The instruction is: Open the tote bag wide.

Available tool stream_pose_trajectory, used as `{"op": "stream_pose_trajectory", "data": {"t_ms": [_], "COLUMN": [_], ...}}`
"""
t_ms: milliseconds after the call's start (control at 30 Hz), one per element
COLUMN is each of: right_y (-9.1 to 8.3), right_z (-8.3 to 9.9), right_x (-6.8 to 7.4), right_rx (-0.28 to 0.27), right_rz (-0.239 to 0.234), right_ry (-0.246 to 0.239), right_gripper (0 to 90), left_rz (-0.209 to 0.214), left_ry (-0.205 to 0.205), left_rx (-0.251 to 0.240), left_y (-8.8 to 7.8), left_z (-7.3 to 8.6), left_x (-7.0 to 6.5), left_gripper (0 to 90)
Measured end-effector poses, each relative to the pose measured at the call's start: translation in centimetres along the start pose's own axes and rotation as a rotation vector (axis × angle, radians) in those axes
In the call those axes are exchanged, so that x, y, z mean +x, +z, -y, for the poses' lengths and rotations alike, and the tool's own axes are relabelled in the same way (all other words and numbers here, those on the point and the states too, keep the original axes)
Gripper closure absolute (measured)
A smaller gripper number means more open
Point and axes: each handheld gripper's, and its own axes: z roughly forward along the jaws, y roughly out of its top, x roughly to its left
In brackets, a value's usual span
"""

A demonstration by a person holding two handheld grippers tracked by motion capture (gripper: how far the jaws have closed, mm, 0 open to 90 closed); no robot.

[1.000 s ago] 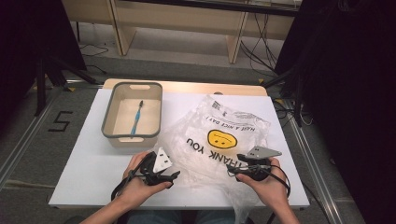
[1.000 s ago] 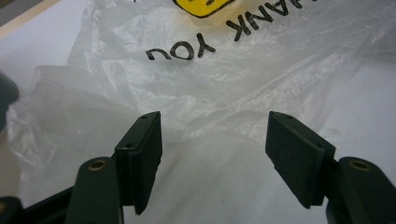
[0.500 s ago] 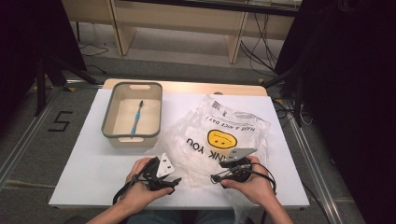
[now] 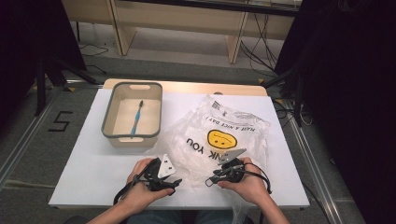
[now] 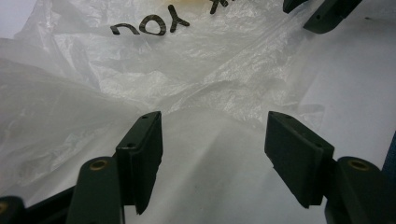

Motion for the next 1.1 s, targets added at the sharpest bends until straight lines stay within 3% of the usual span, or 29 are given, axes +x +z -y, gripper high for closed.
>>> {"op": "stream_pose_trajectory", "data": {"t_ms": [300, 633, 867, 967, 1000, 1100], "right_y": [-1.0, -1.9, -1.6, -1.3, -1.1, -0.9], "right_z": [-0.4, -0.9, -1.1, -1.3, -1.6, -2.0], "right_x": [-0.1, 0.1, 0.3, 0.5, 0.7, 0.9], "right_rx": [-0.045, -0.089, -0.068, -0.034, -0.011, 0.003], "right_rz": [0.009, 0.021, 0.004, -0.012, -0.010, -0.016], "right_ry": [0.037, 0.049, 0.045, 0.020, -0.008, -0.042], "right_gripper": [85.3, 89.6, 86.8, 79.4, 76.1, 66.7], "left_rz": [0.001, 0.004, 0.014, 0.020, 0.021, 0.026], "left_ry": [0.005, 0.010, 0.021, 0.025, 0.025, 0.029], "left_rx": [0.006, 0.007, 0.006, 0.009, 0.010, 0.013], "left_y": [0.0, 0.2, 0.2, 0.2, 0.3, 0.3], "left_z": [0.0, 0.0, -0.1, -0.1, -0.1, -0.1], "left_x": [0.0, -0.1, -0.1, -0.1, -0.2, -0.2], "left_gripper": [36.8, 36.7, 42.2, 45.0, 45.9, 46.4]}}
